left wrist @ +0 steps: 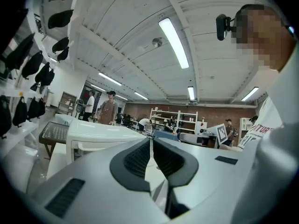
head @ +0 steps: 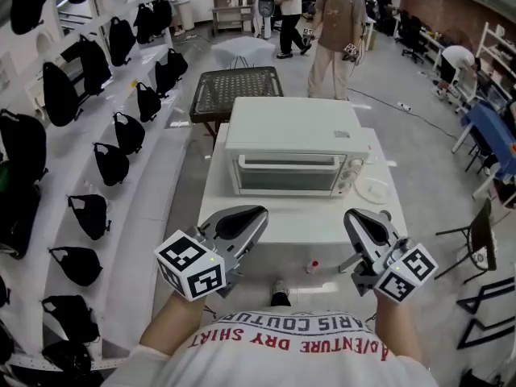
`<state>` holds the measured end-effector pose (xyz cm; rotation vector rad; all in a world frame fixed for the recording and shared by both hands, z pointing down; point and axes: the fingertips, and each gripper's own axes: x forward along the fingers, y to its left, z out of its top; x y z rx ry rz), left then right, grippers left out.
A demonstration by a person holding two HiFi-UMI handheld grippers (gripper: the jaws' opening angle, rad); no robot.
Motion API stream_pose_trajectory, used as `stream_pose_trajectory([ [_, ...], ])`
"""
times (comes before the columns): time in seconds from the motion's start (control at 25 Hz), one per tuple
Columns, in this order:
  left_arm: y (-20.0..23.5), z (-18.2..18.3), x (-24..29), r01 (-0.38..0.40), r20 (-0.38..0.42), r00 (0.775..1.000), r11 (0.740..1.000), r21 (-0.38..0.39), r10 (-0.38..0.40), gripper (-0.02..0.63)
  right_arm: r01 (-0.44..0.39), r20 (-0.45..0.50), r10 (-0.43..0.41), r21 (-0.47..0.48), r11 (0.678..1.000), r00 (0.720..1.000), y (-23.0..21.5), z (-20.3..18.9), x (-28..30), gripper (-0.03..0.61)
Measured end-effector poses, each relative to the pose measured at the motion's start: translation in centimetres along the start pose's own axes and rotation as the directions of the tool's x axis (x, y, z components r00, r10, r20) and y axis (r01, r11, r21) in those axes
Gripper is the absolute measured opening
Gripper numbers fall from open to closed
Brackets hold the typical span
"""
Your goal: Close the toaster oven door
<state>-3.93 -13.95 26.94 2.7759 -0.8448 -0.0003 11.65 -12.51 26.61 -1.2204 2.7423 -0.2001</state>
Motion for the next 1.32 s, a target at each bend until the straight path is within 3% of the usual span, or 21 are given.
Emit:
stream_pose_trajectory([
  [0.24,-2.2,-1.7,-1.5,0.001,-0.02,1.0,1.0,0.014,-0.001,0.044,-0.015,0.004,0.015,0.01,1.0,1.0,2.6,-1.3,-1.4,0.023],
  [0.56,-2.1,-3.5,-2.1,-0.026,-0.04,0.999,1.0,-0.004,0.026,0.044,0.003,-0.026,-0.003,-0.005,1.0,1.0,3.1,-2.9,-1.6,0.023],
  [1.32,1.5,-4.8,1.2,-0.062,-0.081,0.995,0.997,-0.055,0.057,0.044,0.03,-0.073,-0.029,0.02,0.999,0.997,-1.2,-4.3,0.1,0.023],
])
